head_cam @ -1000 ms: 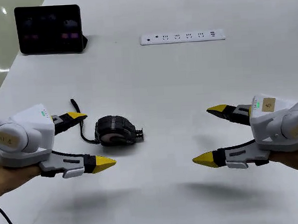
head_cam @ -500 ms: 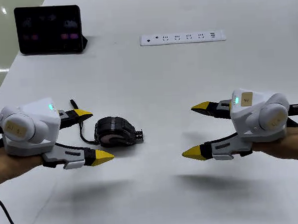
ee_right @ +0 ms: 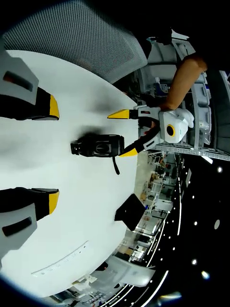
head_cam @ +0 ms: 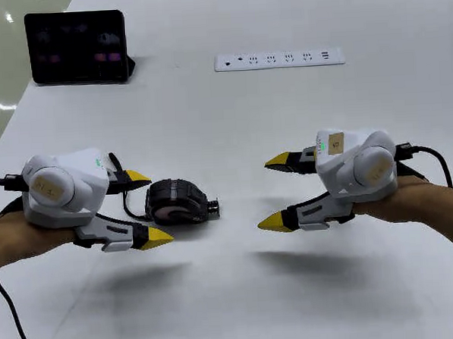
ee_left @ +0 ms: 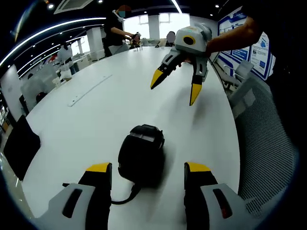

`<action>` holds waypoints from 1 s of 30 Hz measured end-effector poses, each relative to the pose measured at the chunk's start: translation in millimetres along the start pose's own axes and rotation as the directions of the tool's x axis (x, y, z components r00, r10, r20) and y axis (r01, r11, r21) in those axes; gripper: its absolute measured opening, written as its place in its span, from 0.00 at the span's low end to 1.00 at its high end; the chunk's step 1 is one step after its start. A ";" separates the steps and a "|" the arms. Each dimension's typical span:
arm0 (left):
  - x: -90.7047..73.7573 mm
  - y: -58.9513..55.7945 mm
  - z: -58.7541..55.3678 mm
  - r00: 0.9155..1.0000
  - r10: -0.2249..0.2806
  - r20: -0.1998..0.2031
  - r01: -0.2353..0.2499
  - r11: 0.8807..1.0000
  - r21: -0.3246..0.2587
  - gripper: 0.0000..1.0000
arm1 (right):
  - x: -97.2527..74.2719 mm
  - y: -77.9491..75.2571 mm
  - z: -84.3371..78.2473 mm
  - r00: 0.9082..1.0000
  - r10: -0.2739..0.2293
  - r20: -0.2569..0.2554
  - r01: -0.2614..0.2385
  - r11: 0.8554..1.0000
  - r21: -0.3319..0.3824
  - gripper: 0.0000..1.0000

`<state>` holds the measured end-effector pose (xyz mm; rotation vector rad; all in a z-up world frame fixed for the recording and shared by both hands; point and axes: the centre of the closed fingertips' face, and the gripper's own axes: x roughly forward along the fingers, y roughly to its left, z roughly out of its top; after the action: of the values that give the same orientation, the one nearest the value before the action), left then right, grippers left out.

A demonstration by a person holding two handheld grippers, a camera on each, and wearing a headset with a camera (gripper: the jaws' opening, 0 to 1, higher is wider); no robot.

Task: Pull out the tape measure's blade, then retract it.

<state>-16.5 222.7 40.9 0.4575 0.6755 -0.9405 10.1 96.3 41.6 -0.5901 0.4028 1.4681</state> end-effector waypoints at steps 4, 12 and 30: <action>2.1 2.8 -1.6 1.000 -0.014 -0.023 0.015 1.000 0.023 0.52 | 8.6 -0.1 -0.1 0.999 0.029 -0.013 -0.029 0.999 -0.024 0.52; 7.4 7.6 -6.3 0.996 -0.051 -0.067 0.055 0.997 0.054 0.46 | 23.4 1.2 3.2 0.997 0.075 -0.035 -0.077 0.995 -0.062 0.45; 12.3 11.8 -8.4 0.985 -0.113 -0.127 0.126 0.986 0.104 0.33 | 56.1 4.4 5.2 0.985 0.149 -0.081 -0.157 0.983 -0.099 0.28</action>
<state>-4.2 227.0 27.2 0.5818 0.7689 -1.0744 9.5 144.5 12.0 -0.7114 0.4383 1.6259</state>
